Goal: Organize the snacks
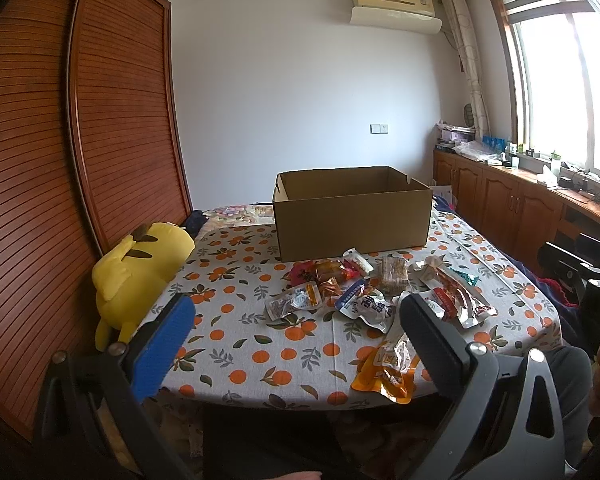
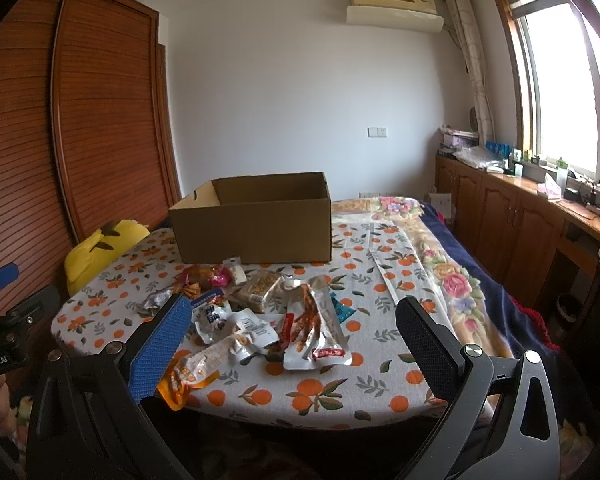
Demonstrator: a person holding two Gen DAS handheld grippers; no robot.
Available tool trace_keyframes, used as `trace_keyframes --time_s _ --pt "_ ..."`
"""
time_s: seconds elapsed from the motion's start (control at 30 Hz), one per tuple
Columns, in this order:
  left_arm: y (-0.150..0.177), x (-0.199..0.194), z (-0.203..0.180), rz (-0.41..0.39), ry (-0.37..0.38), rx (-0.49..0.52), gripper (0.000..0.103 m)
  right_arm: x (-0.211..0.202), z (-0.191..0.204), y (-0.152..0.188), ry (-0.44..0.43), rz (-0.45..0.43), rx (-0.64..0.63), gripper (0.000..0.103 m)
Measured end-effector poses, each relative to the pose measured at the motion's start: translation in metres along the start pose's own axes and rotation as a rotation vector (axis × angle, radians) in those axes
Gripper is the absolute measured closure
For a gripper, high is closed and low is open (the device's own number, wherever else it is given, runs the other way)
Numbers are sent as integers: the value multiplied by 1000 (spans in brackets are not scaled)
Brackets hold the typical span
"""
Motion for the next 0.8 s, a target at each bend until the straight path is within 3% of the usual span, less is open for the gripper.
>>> trace_keyframes --time_s 0.8 --pt "1 -1 0 -3 0 2 0 -1 0 0 3 -5 -1 0"
Point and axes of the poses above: each gripper's, at about its wrist camera, not at the fingertips, and x roughly the way its jaws point, z to its left, y to its underside, the point moved 3 cm from there along x, roughly the way its jaws point, and after that the axes turned 5 degrees about z, right-handed, at the moved point
